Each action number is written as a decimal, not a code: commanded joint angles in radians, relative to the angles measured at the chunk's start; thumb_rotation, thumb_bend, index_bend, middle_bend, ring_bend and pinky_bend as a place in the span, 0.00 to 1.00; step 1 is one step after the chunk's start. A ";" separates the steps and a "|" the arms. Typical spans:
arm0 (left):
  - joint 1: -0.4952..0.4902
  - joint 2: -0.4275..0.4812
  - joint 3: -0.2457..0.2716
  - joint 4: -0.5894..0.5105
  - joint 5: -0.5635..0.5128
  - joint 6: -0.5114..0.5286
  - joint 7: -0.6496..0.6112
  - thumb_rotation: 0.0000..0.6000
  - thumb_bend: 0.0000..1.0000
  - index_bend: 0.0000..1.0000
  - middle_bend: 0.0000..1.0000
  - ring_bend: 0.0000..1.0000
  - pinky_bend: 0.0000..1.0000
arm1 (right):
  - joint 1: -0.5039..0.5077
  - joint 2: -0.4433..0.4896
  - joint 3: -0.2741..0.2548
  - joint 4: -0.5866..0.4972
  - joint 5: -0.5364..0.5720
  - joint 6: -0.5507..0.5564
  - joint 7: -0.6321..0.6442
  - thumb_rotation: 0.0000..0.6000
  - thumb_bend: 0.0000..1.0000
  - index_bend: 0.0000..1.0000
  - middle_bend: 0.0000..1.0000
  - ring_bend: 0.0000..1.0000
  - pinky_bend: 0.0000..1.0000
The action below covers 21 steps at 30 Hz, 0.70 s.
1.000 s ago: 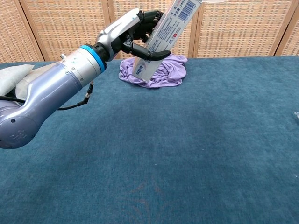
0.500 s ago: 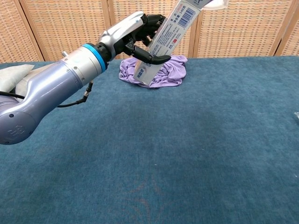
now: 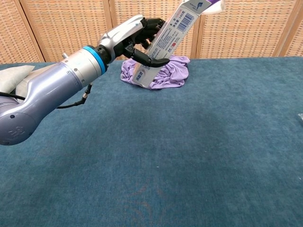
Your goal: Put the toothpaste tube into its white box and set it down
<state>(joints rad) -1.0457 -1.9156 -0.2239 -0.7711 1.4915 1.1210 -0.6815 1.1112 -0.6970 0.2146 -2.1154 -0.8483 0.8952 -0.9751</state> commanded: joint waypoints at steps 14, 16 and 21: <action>-0.015 -0.005 0.011 0.036 0.023 0.022 0.040 1.00 0.55 0.56 0.53 0.49 0.54 | 0.048 0.005 -0.035 0.007 0.005 -0.045 -0.055 1.00 0.64 0.64 0.64 0.50 0.50; -0.017 -0.005 0.014 0.042 0.029 0.027 0.050 1.00 0.55 0.56 0.53 0.49 0.54 | 0.059 0.007 -0.048 0.009 0.010 -0.054 -0.082 1.00 0.64 0.64 0.64 0.50 0.50; -0.019 -0.003 0.019 0.061 0.033 0.030 0.067 1.00 0.55 0.56 0.53 0.49 0.54 | 0.072 0.004 -0.066 0.011 0.023 -0.049 -0.113 1.00 0.65 0.65 0.64 0.50 0.50</action>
<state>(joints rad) -1.0645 -1.9190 -0.2056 -0.7122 1.5242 1.1507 -0.6164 1.1814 -0.6921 0.1510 -2.1052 -0.8271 0.8447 -1.0863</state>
